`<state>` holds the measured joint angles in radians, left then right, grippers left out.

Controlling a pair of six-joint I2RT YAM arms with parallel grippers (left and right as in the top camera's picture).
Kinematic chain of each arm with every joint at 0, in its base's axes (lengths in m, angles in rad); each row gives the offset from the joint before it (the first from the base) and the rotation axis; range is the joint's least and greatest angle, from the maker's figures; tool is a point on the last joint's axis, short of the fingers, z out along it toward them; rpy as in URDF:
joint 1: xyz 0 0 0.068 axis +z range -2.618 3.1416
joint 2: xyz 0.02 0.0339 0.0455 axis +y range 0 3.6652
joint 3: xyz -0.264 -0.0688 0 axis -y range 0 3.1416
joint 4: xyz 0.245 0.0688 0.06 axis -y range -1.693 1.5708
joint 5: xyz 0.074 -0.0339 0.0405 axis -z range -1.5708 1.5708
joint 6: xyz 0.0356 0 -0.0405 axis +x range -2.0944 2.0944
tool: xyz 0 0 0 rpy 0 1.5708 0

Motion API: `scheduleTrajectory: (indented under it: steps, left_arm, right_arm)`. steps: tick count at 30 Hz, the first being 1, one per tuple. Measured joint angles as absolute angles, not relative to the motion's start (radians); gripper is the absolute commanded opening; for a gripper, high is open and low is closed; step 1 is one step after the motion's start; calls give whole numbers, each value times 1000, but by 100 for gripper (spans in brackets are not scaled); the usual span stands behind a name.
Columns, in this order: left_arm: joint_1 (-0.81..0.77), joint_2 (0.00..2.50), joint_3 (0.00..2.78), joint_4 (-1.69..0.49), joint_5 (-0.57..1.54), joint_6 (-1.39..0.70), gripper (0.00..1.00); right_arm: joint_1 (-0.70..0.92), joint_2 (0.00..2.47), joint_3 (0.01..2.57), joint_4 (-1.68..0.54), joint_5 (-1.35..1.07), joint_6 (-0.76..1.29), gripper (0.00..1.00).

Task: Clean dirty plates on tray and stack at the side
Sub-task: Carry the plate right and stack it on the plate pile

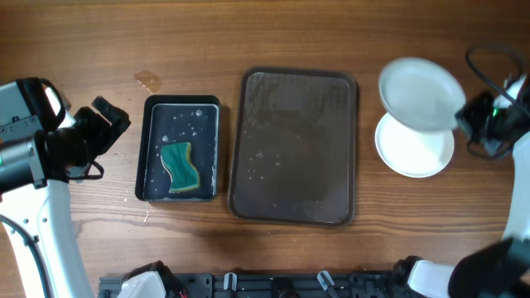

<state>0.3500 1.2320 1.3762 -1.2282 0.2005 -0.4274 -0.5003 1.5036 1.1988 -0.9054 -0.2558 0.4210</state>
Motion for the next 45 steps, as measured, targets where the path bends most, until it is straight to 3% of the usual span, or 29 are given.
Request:
scheduleTrajectory:
  steps: [4,5,6,7,9,15,19,22,24,28,33,38,45]
  left_arm:
    - [350,1232,1376,-1228,200,-427,100]
    - [350,1232,1376,-1228,200,-427,100]
    - [350,1232,1376,-1228,200,-427,100]
    - [350,1232,1376,-1228,200,-427,100]
    - [350,1232,1376,-1228,200,-427,100]
    - [350,1232,1376,-1228,200,-427,100]
    - [350,1232,1376,-1229,200,-427,100]
    - [350,1232,1376,-1229,200,-427,100]
    - [350,1232,1376,-1228,200,-427,100]
    - [350,1232,1376,-1228,200,-427,100]
    - [350,1232,1376,-1228,200,-427,100]
    - [350,1232,1376,-1229,200,-427,100]
    - [350,1232,1376,-1229,200,-427,100]
  right_arm:
    - [-560,1594,1042,-757,-238,433,4]
    - [-560,1609,1035,-754,-235,434,9]
    - [-559,1619,1034,-754,-234,434,34]
    - [-557,1622,1034,-752,-231,435,45]
    - [-557,1622,1036,-763,-227,439,50]
    - [-533,1533,1083,-883,-278,405,47]
    - [-392,1296,1134,-917,-353,325,40]
    - [-251,1198,1143,-936,-356,293,25]
    - [-166,1198,1142,-930,-314,287,4]
    - [-83,1299,1125,-855,-155,341,5]
    - [-133,1560,1116,-779,-65,411,4]
    - [-207,1748,1107,-903,-47,513,4]
    - [-297,1741,1103,-999,-6,578,4]
